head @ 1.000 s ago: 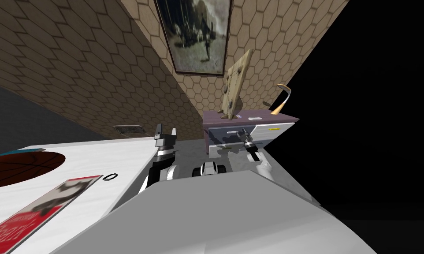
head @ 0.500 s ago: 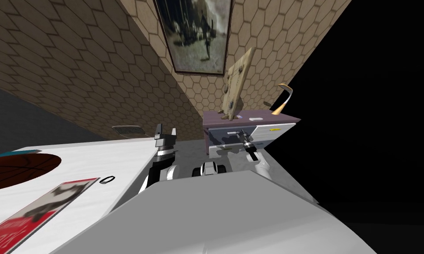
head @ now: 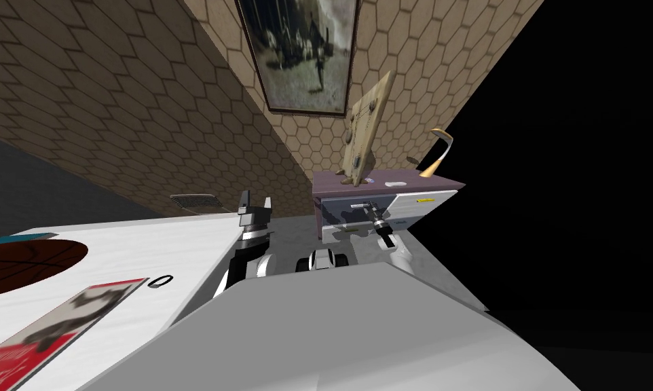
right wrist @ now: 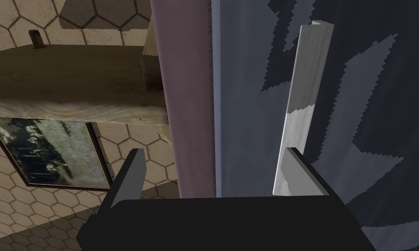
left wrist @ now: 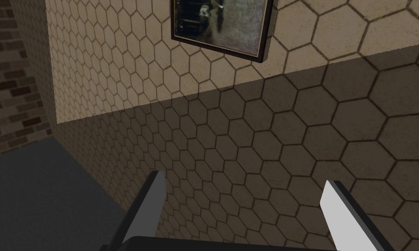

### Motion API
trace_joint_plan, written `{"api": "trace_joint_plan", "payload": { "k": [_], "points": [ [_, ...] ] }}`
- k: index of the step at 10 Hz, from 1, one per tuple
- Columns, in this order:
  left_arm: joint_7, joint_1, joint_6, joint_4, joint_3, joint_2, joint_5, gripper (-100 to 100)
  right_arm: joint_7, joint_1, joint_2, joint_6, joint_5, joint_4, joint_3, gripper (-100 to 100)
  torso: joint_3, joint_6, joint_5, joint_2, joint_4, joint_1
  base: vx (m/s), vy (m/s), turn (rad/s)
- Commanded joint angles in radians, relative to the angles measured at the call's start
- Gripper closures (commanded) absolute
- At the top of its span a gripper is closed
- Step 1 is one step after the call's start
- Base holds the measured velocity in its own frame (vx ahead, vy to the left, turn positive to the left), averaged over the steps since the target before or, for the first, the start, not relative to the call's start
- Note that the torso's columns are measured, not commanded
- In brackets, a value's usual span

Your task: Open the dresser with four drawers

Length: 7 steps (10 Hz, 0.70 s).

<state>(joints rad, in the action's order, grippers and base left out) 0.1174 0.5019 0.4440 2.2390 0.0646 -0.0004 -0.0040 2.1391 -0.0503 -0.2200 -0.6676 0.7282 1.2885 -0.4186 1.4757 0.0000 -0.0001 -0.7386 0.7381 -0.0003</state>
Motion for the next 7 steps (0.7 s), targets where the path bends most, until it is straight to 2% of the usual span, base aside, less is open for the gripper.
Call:
{"api": "trace_joint_plan", "payload": {
  "k": [1,2,3,4,7],
  "points": [
    [0.0,0.0,0.0,0.0,0.0,0.0,0.0,0,0.076,0.014,0.02,-0.007,0.019,-0.035,-0.009,-100,0.0,0.0,0.0,0.0,0.0,0.0,0.027,0.0,-0.002],
    [0.0,0.0,0.0,0.0,0.0,0.0,0.0,0,0.105,0.026,0.039,-0.012,0.033,-0.064,-0.016,-100,0.0,0.0,0.0,0.0,0.0,0.0,0.026,0.0,-0.006],
    [0.0,0.0,0.0,0.0,0.0,0.0,0.0,0,0.124,0.026,0.039,-0.012,0.033,-0.064,-0.016,-100,0.0,0.0,0.0,0.0,0.0,0.0,0.021,0.0,-0.002],
    [0.0,0.0,0.0,0.0,0.0,0.0,0.0,0,0.157,0.038,0.06,-0.016,0.047,-0.091,-0.023,-100,0.0,0.0,0.0,0.0,0.0,0.0,0.024,0.0,-0.007],
    [0.0,0.0,0.0,0.0,0.0,0.0,0.0,0,0.209,0.048,0.085,-0.021,0.059,-0.115,-0.029,-100,0.0,0.0,0.0,0.001,0.0,0.0,0.021,-0.001,-0.003]
  ]
}}
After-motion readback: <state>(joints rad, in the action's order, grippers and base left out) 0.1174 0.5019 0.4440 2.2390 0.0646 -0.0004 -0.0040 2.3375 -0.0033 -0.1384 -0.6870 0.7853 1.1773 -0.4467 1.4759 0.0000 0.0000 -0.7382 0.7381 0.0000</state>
